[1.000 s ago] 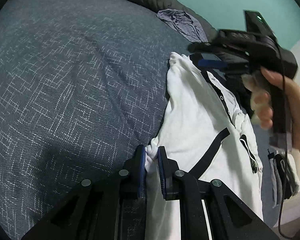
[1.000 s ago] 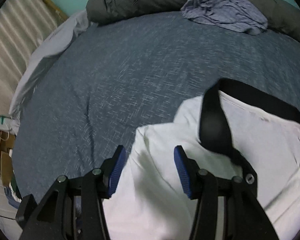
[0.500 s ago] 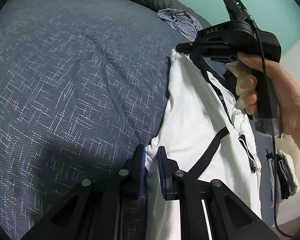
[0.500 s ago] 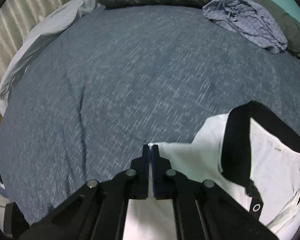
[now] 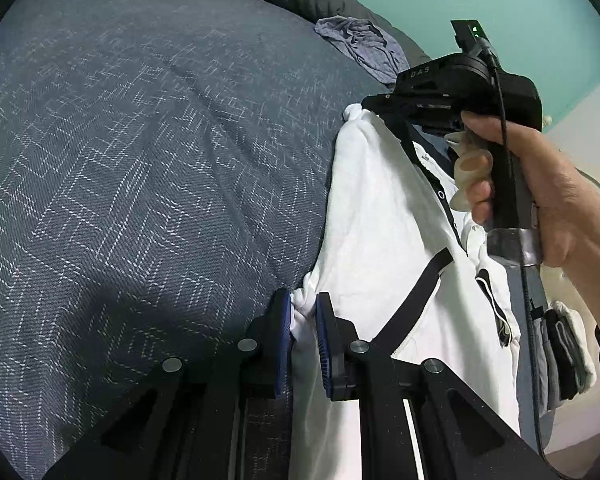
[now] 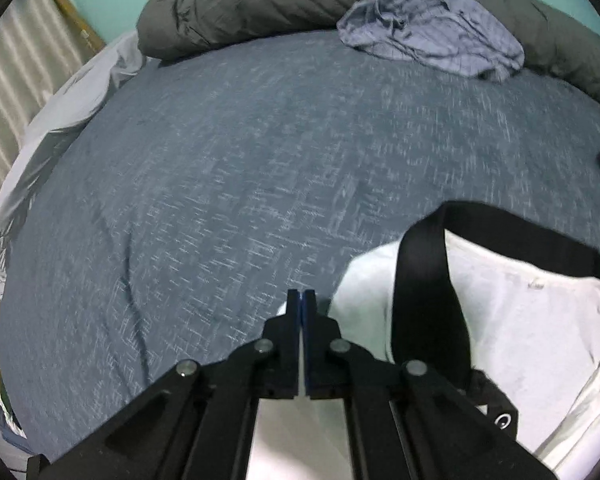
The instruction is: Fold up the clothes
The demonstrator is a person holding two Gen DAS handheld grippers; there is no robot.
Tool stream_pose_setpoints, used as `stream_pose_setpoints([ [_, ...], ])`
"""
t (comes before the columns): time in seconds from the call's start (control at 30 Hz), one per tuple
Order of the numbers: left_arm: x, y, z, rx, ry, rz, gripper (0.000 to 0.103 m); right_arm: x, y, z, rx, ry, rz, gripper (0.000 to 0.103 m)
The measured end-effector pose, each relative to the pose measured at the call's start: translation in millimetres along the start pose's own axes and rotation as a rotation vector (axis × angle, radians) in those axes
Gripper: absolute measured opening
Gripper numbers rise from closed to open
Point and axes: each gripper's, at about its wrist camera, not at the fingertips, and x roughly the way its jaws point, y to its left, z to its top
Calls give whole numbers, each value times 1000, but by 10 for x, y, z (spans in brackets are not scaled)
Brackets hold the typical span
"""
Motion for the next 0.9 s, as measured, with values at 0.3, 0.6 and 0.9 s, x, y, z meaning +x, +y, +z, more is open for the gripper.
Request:
stream_pose_setpoints([
  [0.3,74,-78,42,-5,2,2,14,54,21,0,-5,9,72,1],
  [0.6,117,-120,62,-10,5,1,14,-198,-82,-3,-9,-35,78,19],
  [0.9,127,-93,68,-19,11,-15,14,-416,-203,-431,-12,2,140,26],
])
